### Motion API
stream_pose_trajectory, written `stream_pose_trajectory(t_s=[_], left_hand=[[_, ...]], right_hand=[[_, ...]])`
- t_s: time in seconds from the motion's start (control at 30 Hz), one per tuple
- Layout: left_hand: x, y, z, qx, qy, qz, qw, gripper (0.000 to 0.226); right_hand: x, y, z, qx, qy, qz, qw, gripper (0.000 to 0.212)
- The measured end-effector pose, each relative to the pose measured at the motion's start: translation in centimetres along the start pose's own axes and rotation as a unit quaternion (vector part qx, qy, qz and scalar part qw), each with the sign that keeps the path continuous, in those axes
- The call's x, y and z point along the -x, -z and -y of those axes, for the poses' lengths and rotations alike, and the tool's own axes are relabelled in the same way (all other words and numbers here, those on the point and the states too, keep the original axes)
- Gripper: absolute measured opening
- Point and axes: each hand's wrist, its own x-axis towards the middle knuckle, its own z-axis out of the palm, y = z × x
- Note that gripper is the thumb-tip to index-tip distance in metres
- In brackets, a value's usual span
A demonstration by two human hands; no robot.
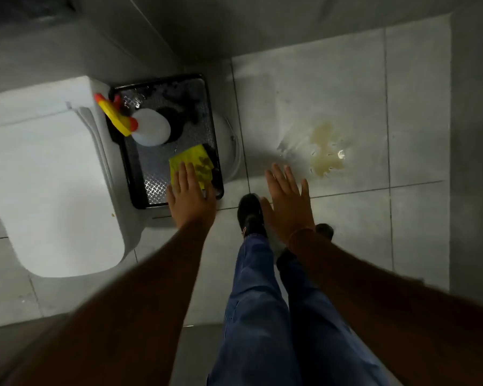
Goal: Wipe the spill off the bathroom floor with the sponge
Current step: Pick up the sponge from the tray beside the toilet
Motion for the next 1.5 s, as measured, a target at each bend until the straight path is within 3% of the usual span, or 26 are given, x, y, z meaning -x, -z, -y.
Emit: stream_pose_trajectory(t_s=[0.17, 0.33, 0.5, 0.7, 0.97, 1.13, 1.23, 1.4, 1.5], left_hand=[[-4.5, -2.0, 1.9, -0.054, -0.022, 0.015, 0.998, 0.063], [-5.8, -2.2, 3.5, -0.077, -0.073, -0.057, 0.993, 0.046], [-7.3, -1.2, 4.5, -0.137, -0.124, -0.073, 0.980, 0.036], [-8.7, 0.2, 5.0, -0.110, -0.192, -0.060, 0.973, 0.028], [-5.2, 0.2, 7.8, -0.078, -0.204, -0.106, 0.970, 0.022], [-4.0, -1.5, 8.6, -0.104, -0.263, -0.070, 0.957, 0.021], [-4.5, -1.8, 7.8, -0.076, -0.240, -0.051, 0.967, 0.023], [-6.1, -1.0, 5.7, 0.032, -0.105, -0.063, 0.992, 0.039], [-8.2, -0.7, 4.7, -0.072, -0.106, -0.024, 0.991, 0.058]], right_hand=[[-2.5, -2.5, -0.5, 0.020, 0.009, 0.017, 1.000, 0.061], [-3.2, -3.6, -1.7, 0.030, 0.018, 0.015, 0.999, 0.059], [-4.3, -3.7, -1.3, 0.051, 0.048, 0.015, 0.997, 0.060], [-6.8, -3.3, 1.0, 0.018, 0.057, -0.005, 0.998, 0.060], [-8.5, -4.5, 4.3, -0.006, 0.103, -0.006, 0.995, 0.060], [-8.8, -5.5, 5.2, -0.001, 0.115, -0.006, 0.993, 0.060], [-8.9, -5.9, 5.4, -0.001, 0.125, 0.002, 0.992, 0.060], [-9.3, -5.8, 5.3, -0.017, 0.117, 0.002, 0.993, 0.056], [-9.3, -5.6, 5.0, -0.026, 0.111, -0.006, 0.994, 0.054]])
